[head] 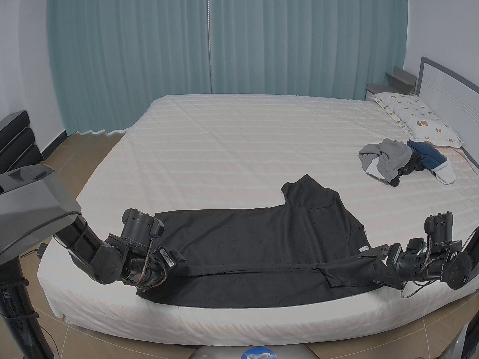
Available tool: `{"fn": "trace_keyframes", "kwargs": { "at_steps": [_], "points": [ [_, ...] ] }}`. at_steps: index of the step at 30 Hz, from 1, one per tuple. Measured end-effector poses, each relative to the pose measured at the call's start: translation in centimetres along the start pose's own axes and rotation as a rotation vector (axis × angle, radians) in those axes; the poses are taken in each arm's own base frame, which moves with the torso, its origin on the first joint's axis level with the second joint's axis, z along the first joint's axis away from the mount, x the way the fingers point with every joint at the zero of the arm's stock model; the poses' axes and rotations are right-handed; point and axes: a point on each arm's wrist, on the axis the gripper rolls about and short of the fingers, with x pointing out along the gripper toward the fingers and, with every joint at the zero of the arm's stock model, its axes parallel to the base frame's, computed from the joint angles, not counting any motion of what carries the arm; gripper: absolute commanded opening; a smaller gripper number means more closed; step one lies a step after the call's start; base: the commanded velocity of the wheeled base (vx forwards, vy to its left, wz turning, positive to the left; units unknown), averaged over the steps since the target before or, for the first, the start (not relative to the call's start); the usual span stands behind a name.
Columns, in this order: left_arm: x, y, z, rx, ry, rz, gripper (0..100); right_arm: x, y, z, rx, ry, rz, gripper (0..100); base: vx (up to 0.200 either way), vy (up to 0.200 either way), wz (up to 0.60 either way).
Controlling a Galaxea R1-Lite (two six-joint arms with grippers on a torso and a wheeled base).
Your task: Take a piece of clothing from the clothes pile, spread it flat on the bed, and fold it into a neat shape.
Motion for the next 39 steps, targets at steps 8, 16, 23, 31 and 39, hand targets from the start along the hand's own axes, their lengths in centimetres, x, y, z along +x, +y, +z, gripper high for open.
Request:
{"fn": "trace_keyframes", "kwargs": {
  "at_steps": [8,16,23,31,39],
  "points": [
    [1.1,-0.5,2.2,-0.091,-0.053,-0.025,100,0.3,-0.1,0.1,0.000,0.005,-0.005,100,0.000,0.000,0.00],
    [1.4,-0.8,4.4,-0.174,-0.145,-0.107,100,0.5,-0.3,0.1,0.004,0.012,-0.010,100,0.000,0.000,0.00],
    [0.9,-0.3,5.1,-0.236,-0.198,-0.167,100,0.6,-0.4,0.0,0.007,0.017,-0.016,100,0.000,0.000,0.00],
    [-1.5,1.4,8.1,-0.302,-0.257,-0.197,100,0.6,-0.4,0.0,0.007,0.013,-0.016,100,0.000,0.000,0.00],
    [-2.5,2.9,7.4,-0.181,-0.125,-0.202,100,0.6,-0.4,0.0,0.006,0.010,-0.019,100,0.000,0.000,0.00]
  ]
}}
